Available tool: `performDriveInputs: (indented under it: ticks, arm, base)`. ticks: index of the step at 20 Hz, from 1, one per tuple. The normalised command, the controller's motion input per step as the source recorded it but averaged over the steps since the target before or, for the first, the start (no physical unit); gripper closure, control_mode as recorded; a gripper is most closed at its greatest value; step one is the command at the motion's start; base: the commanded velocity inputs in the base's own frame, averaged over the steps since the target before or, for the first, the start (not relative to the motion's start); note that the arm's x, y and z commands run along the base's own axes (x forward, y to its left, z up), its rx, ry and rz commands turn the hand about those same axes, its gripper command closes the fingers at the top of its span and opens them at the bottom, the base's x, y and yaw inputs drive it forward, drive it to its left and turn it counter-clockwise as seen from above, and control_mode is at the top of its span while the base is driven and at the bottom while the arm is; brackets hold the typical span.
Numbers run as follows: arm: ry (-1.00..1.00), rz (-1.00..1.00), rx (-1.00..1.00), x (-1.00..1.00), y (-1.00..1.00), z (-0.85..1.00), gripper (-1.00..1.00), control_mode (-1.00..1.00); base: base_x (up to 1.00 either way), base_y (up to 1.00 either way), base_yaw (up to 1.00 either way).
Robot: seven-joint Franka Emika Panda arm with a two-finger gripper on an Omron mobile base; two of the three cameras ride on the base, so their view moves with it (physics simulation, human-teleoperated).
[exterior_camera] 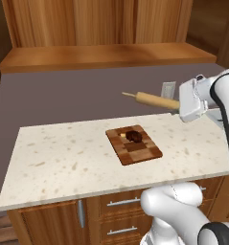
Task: Open the cabinet, retrieve the rolling pin, and place it next to the meat on the cutting board to prepare for tenderizing.
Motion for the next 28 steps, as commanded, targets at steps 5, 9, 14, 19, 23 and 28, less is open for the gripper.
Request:
performDriveInputs:
  ticks: [5,9,14,19,23,28]
  arm:
    - [0.0,0.11,-0.08,0.04,0.17,-0.66,1.0,-1.0]
    - [0.0,0.09,-0.1,0.18,0.18,-0.65,1.0,-1.0]
    - [0.0,0.03,-0.08,0.32,0.07,-0.56,1.0,-1.0]
    - [0.0,0.0,-0.06,0.32,0.0,-0.55,1.0,-1.0]
    - [0.03,0.01,-0.04,0.42,0.0,-0.62,1.0,-1.0]
    - [0.03,0.01,0.0,0.51,0.0,-0.56,1.0,-1.0]
  base:
    - [0.0,0.0,0.0]
    - [0.0,0.0,0.0]
    - [0.0,0.0,0.0]
    - [0.0,0.0,0.0]
    - [0.0,0.0,0.0]
    - [0.0,0.0,0.0]
